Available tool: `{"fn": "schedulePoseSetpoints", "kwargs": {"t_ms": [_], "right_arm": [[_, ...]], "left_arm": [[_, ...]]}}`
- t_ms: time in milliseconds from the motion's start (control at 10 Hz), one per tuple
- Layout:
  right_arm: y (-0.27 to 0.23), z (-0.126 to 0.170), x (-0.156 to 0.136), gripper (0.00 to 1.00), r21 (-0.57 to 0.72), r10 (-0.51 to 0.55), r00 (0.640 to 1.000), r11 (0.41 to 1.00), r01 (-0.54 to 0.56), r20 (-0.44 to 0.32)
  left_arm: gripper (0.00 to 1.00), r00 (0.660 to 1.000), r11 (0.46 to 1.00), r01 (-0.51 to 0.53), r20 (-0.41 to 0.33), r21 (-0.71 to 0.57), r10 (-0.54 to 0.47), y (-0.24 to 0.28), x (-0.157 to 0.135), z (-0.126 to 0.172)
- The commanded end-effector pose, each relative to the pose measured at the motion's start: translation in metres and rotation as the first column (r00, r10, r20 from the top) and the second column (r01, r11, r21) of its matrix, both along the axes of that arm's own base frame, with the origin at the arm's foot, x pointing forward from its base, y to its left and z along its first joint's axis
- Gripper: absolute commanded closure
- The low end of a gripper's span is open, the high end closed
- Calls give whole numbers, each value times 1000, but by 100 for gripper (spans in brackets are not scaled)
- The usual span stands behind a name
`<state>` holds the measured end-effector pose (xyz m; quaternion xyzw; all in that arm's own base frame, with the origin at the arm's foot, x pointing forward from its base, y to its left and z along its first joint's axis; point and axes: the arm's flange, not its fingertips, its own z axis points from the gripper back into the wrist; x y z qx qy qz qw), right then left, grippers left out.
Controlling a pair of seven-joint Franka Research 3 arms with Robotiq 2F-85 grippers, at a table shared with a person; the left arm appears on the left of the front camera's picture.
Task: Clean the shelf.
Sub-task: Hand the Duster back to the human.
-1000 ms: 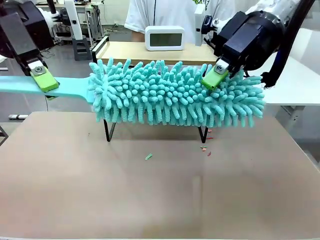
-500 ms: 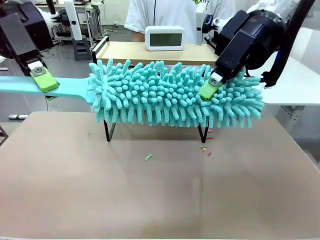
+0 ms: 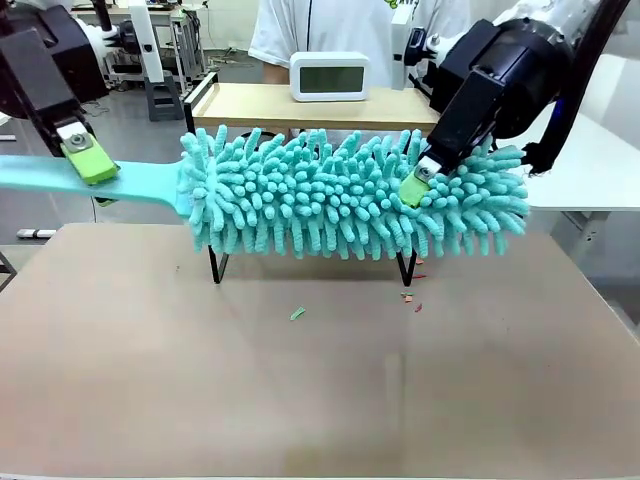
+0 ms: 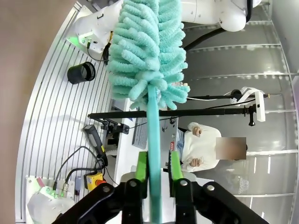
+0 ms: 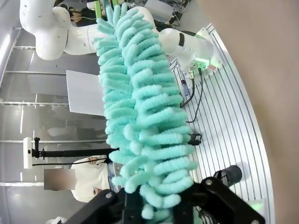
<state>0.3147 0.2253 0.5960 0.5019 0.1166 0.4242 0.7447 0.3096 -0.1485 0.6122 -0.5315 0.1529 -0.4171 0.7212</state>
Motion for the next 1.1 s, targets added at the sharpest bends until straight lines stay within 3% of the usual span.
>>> {"fn": "schedulePoseSetpoints", "kwargs": {"t_ms": [0, 100, 200, 300, 400, 500, 600, 700, 800, 900, 1000], "right_arm": [[-4, 1, 3, 100, 5, 7, 1000, 1000, -7, 11], [-6, 2, 3, 100, 8, 1, 1000, 1000, -1, 13], [-9, 3, 4, 100, 10, -4, 1000, 1000, 4, 16], [-14, 6, 6, 100, 19, -14, 1000, 1000, 14, 17], [-24, 13, 8, 100, 43, -22, 1000, 999, 21, 21], [-44, 25, 9, 100, 82, -61, 997, 995, 57, 44], [-73, 42, 11, 100, 115, -166, 982, 981, 155, 94], [-115, 62, 8, 100, 184, -316, 937, 940, 288, 149], [-169, 82, 3, 100, 287, -505, 845, 847, 447, 175], [-226, 95, -9, 100, 407, -689, 706, 699, 587, 164], [-286, 91, -17, 100, 447, -903, 414, 419, 790, 115]], "left_arm": [[0, 999, 1000, -28, 33, -5, 28, 2, -6, -1], [0, 997, 998, -63, 45, -19, 64, 11, -5, 2], [15, 990, 991, -124, 59, -48, 127, 28, -5, 7], [5, 973, 972, -215, 69, -90, 222, 54, -5, 12], [0, 918, 920, -373, 95, -120, 385, 87, -4, 14], [0, 804, 805, -564, 100, -186, 586, 130, 0, 9], [0, 675, 669, -702, 74, -242, 734, 168, 4, -3], [0, 570, 549, -781, 18, -298, 821, 197, 5, -18], [0, 490, 465, -832, -7, -303, 872, 212, 4, -31], [0, 467, 439, -846, -25, -303, 884, 217, 3, -39], [0, 477, 438, -841, -52, -317, 877, 217, 5, -46]]}}
